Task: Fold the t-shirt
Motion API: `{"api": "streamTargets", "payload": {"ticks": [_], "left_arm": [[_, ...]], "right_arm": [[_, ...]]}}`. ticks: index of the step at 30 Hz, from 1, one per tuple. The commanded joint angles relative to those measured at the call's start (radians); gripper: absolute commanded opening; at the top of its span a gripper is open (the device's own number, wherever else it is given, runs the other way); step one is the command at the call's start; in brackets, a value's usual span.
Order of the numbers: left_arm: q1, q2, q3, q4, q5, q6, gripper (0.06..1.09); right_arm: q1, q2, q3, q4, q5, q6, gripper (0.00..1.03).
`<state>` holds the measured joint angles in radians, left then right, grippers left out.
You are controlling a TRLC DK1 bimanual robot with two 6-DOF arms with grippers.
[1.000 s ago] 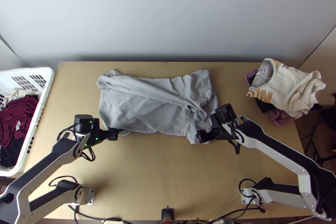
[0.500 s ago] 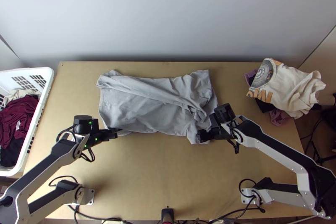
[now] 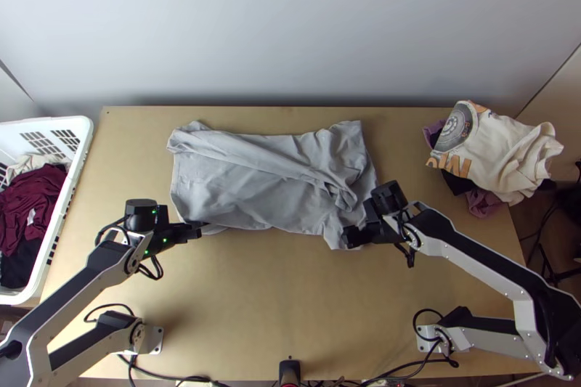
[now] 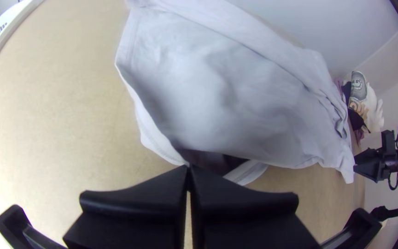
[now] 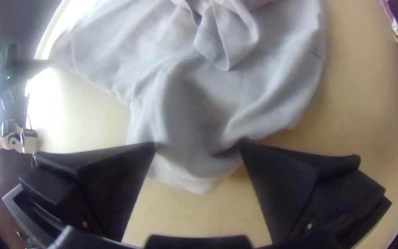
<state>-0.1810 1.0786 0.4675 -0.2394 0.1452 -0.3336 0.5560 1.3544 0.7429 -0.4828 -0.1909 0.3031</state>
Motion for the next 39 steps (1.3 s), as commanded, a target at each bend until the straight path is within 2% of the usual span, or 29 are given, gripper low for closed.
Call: {"api": "streamTargets", "payload": {"ticks": [1,11,16,18,19,23,24,32,39], "left_arm": [[0.006,-0.025,-0.009,-0.006,0.001,0.008,0.10],[0.006,-0.043,-0.003,-0.005,0.001,0.008,0.10],[0.009,-0.045,-0.003,0.000,0.001,0.013,0.10],[0.009,-0.045,0.002,0.000,0.001,0.013,0.10],[0.009,-0.045,0.003,0.000,0.001,0.013,0.10],[0.015,-0.046,0.005,-0.005,0.001,0.013,0.10],[0.015,-0.048,0.003,-0.006,0.001,0.013,0.10],[0.031,-0.057,0.008,-0.008,0.002,0.018,0.10],[0.083,-0.172,0.008,-0.123,0.036,0.028,0.09]], "right_arm": [[-0.015,-0.061,-0.030,-0.022,0.001,0.004,0.88],[-0.024,-0.064,-0.076,-0.033,0.001,-0.002,0.88],[-0.005,0.032,-0.056,-0.016,0.002,0.011,0.87],[0.002,0.063,-0.042,-0.002,0.051,0.018,0.86],[0.005,0.074,-0.036,0.007,0.079,0.018,0.81],[0.005,0.084,-0.005,0.050,0.096,-0.016,0.06],[0.005,0.084,0.004,0.050,0.096,-0.021,0.03],[0.005,-0.028,0.007,0.047,0.094,-0.009,0.03],[0.068,-0.192,-0.007,-0.082,0.093,0.030,0.03]]}}
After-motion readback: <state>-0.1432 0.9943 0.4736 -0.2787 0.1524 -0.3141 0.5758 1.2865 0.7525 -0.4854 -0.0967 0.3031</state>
